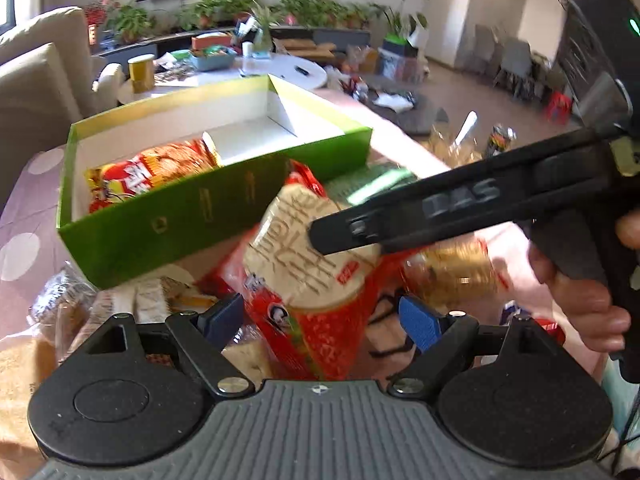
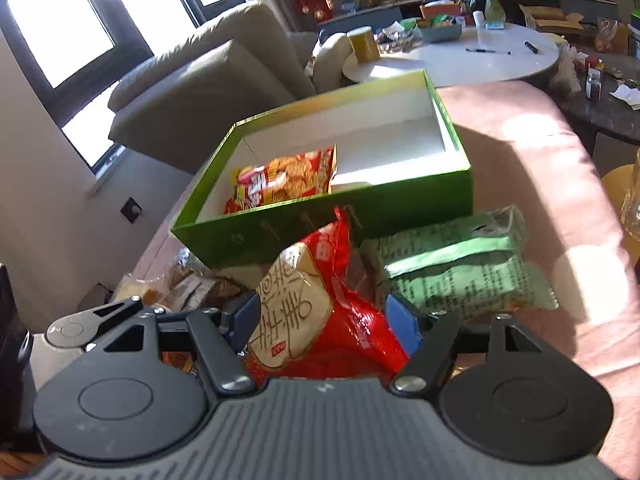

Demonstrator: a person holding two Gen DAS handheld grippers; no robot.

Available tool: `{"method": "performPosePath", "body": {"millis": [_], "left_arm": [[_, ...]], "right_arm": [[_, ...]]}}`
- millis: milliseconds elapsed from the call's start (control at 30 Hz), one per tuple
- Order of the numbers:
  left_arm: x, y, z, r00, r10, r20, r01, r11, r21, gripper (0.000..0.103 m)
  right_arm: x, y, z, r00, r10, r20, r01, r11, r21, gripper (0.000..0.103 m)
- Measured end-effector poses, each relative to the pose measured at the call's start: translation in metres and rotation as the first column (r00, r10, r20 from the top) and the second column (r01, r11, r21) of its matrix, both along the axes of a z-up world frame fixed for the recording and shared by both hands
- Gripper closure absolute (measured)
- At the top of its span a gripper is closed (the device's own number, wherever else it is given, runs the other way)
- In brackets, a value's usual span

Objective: Organize snacks
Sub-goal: 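Lower the cookie bag into the green box and open the right gripper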

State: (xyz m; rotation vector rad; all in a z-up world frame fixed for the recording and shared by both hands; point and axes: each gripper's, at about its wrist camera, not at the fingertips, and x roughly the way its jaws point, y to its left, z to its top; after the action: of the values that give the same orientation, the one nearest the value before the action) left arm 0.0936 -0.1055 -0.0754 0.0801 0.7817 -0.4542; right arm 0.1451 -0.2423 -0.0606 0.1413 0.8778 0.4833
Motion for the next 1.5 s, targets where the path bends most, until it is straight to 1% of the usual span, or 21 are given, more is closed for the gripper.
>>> {"method": "performPosePath", "body": {"millis": [67, 133, 167, 200, 267, 333, 400, 467, 567, 600, 667, 733, 867, 1000, 1067, 1200, 1333, 1400, 1500], "left_arm": [[0.004, -0.002, -0.003, 1.0, 0.004, -0.015, -0.003, 1.0, 0.018, 0.02], [0.01, -0.002, -0.007, 0.999, 0.027, -0.035, -0.025, 0.999, 0.036, 0.02], [0.013, -0.002, -0.01, 0.998, 0.036, -0.042, -0.034, 0.998, 0.044, 0.02], [0.016, -0.001, -0.012, 0.998, 0.037, -0.051, -0.035, 0.998, 0.046, 0.02], [0.02, 0.001, -0.016, 0.997, 0.034, -0.063, -0.031, 0.998, 0.046, 0.02], [0.021, 0.0, -0.02, 0.997, 0.027, -0.071, -0.024, 0.999, 0.043, 0.02], [0.022, -0.003, -0.024, 0.997, 0.015, -0.074, -0.012, 0.999, 0.042, 0.024], [0.018, -0.006, -0.025, 0.998, 0.013, -0.054, -0.011, 0.999, 0.041, 0.026], [0.016, -0.004, -0.02, 0.999, 0.029, -0.018, -0.029, 0.999, 0.017, 0.039], [0.014, -0.003, -0.016, 1.0, 0.029, -0.01, -0.029, 1.0, 0.004, 0.041], [0.012, -0.002, -0.007, 0.999, 0.04, 0.004, -0.039, 0.999, -0.026, 0.041], [0.006, -0.001, 0.005, 0.998, 0.044, 0.05, -0.041, 0.998, -0.047, 0.042], [0.001, -0.003, 0.033, 0.987, 0.04, 0.157, -0.035, 0.999, -0.038, 0.042], [0.013, -0.01, 0.053, 0.974, 0.032, 0.223, -0.028, 0.999, -0.02, 0.042], [0.023, -0.013, 0.059, 0.971, 0.03, 0.237, -0.028, 1.0, -0.014, 0.042], [0.049, -0.019, 0.07, 0.97, 0.036, 0.24, -0.036, 0.999, -0.005, 0.042], [0.072, -0.025, 0.071, 0.969, 0.037, 0.243, -0.039, 0.999, 0.005, 0.042], [0.083, -0.026, 0.07, 0.972, 0.039, 0.234, -0.041, 0.999, 0.003, 0.042], [0.1, -0.026, 0.064, 0.976, 0.043, 0.215, -0.045, 0.999, 0.003, 0.042]], "right_arm": [[-0.001, 0.006, -0.005, 1.0, 0.002, -0.01, -0.002, 0.999, -0.038, 0.049], [-0.003, 0.007, -0.008, 1.0, 0.007, -0.02, -0.008, 0.999, -0.044, 0.052], [-0.005, 0.005, -0.008, 1.0, 0.009, -0.017, -0.009, 0.999, -0.048, 0.055], [-0.006, 0.004, -0.009, 1.0, 0.012, -0.019, -0.013, 0.999, -0.049, 0.058], [-0.006, -0.001, -0.011, 0.999, 0.013, -0.044, -0.015, 0.999, -0.036, 0.063], [-0.007, -0.003, -0.013, 0.998, 0.012, -0.061, -0.013, 0.999, -0.029, 0.064], [-0.008, -0.005, -0.015, 0.997, 0.008, -0.071, -0.009, 1.0, -0.02, 0.064], [-0.006, -0.005, -0.015, 0.997, 0.005, -0.081, -0.005, 1.0, -0.006, 0.064], [-0.007, -0.005, -0.014, 0.997, 0.0, -0.076, 0.001, 1.0, 0.011, 0.064], [-0.01, -0.004, -0.011, 0.998, 0.0, -0.07, 0.002, 1.0, 0.018, 0.065], [-0.013, -0.004, -0.008, 0.998, 0.002, -0.061, 0.0, 1.0, 0.024, 0.065], [-0.025, -0.003, 0.008, 1.0, 0.015, -0.009, -0.014, 0.999, 0.041, 0.066], [-0.033, -0.002, 0.031, 0.997, 0.01, 0.079, -0.015, 0.999, 0.052, 0.066], [-0.019, -0.011, 0.045, 0.994, -0.019, 0.109, 0.006, 0.992, 0.124, 0.066], [-0.008, -0.014, 0.051, 0.992, -0.03, 0.126, 0.012, 0.989, 0.146, 0.066], [0.015, -0.018, 0.058, 0.986, -0.047, 0.159, 0.021, 0.986, 0.167, 0.066], [0.035, -0.019, 0.059, 0.981, -0.053, 0.188, 0.022, 0.986, 0.164, 0.066], [0.044, -0.021, 0.056, 0.981, -0.057, 0.188, 0.025, 0.986, 0.167, 0.066], [0.061, -0.026, 0.047, 0.985, -0.065, 0.163, 0.034, 0.981, 0.191, 0.066]]}}
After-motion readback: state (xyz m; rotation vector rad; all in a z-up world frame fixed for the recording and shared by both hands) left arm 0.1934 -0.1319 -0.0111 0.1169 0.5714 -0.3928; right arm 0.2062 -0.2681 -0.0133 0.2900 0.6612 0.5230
